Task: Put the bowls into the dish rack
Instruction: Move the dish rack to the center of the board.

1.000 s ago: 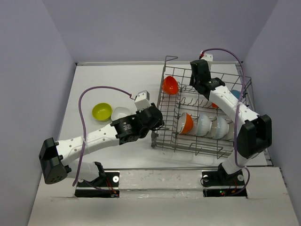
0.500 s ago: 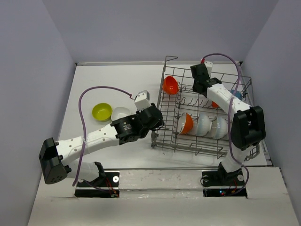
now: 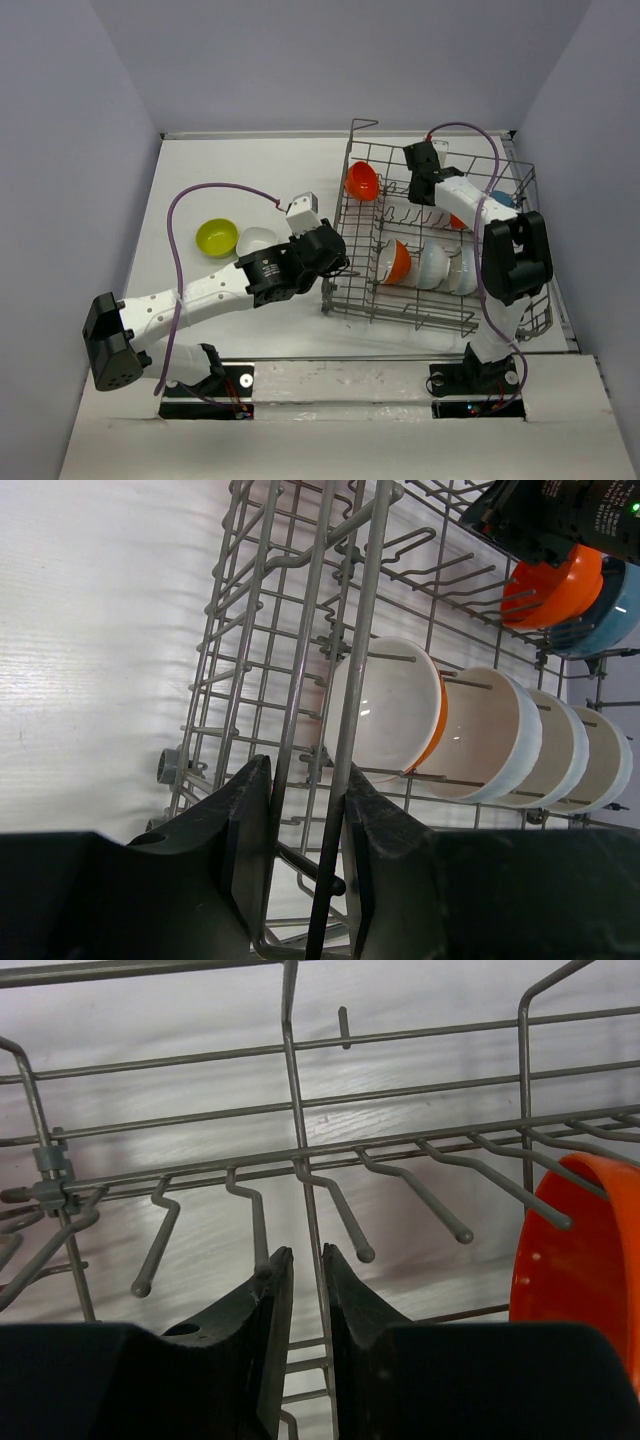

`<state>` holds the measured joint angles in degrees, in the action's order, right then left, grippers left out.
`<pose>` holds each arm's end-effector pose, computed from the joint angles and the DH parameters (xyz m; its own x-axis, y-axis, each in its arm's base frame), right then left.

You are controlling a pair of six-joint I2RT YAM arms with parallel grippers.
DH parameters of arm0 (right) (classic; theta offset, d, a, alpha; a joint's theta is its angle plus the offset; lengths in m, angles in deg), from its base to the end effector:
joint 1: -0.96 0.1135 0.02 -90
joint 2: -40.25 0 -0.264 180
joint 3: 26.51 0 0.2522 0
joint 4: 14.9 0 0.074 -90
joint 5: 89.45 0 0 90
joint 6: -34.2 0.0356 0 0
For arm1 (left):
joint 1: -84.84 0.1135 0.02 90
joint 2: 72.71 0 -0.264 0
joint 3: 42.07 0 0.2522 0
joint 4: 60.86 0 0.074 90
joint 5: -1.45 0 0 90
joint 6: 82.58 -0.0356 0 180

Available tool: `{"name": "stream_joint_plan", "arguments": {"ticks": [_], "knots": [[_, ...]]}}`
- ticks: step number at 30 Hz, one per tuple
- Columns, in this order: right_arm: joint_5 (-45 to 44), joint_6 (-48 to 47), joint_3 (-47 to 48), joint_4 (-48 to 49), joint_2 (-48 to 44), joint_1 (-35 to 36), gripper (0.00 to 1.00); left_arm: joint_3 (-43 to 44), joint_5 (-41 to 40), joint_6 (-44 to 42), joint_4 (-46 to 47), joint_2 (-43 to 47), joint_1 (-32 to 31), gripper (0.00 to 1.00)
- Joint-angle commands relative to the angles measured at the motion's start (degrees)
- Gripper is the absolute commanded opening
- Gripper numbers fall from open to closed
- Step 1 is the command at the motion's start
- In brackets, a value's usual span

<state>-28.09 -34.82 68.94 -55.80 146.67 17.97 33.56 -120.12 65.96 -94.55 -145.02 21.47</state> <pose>0.3944 0.1028 0.2360 -0.6929 0.1166 -0.7115 0.2938 0.9468 -0.1310 0.1429 -0.2433 0.3269 -0.5952 -0.4343 -0.6761 0.0985 0.7956 -0.5978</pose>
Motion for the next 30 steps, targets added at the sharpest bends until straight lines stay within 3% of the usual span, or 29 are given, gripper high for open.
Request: {"name": "stream_joint_plan", "arguments": {"ticks": [1, 5, 15, 19, 23, 30], "knots": [[2.1, 0.7, 3.5, -0.5, 0.9, -1.4, 0.24, 2.1, -1.2, 4.7, 12.1, 3.5, -0.8, 0.22], [7.8, 0.9, 3.5, -0.2, -2.2, -1.4, 0.22, 1.6, -1.8, 4.7, 12.1, 4.0, -0.8, 0.20], [2.4, 0.1, 6.1, -1.0, -10.9, -1.9, 0.24, 1.7, -1.2, 4.7, 12.5, 3.0, -0.8, 0.15], [-2.6, 0.2, 7.1, -1.3, -9.9, -6.1, 0.26, 1.6, -1.2, 4.7, 12.7, 3.1, -0.9, 0.14], [0.3, 2.1, 7.7, -1.0, -7.6, -11.5, 0.26, 1.5, -1.2, 4.4, 12.8, 3.1, -0.9, 0.14], [1.8, 2.7, 12.1, -1.2, -2.1, -14.5, 0.26, 1.6, -1.3, 3.9, 12.6, 3.4, -0.7, 0.14]]}}
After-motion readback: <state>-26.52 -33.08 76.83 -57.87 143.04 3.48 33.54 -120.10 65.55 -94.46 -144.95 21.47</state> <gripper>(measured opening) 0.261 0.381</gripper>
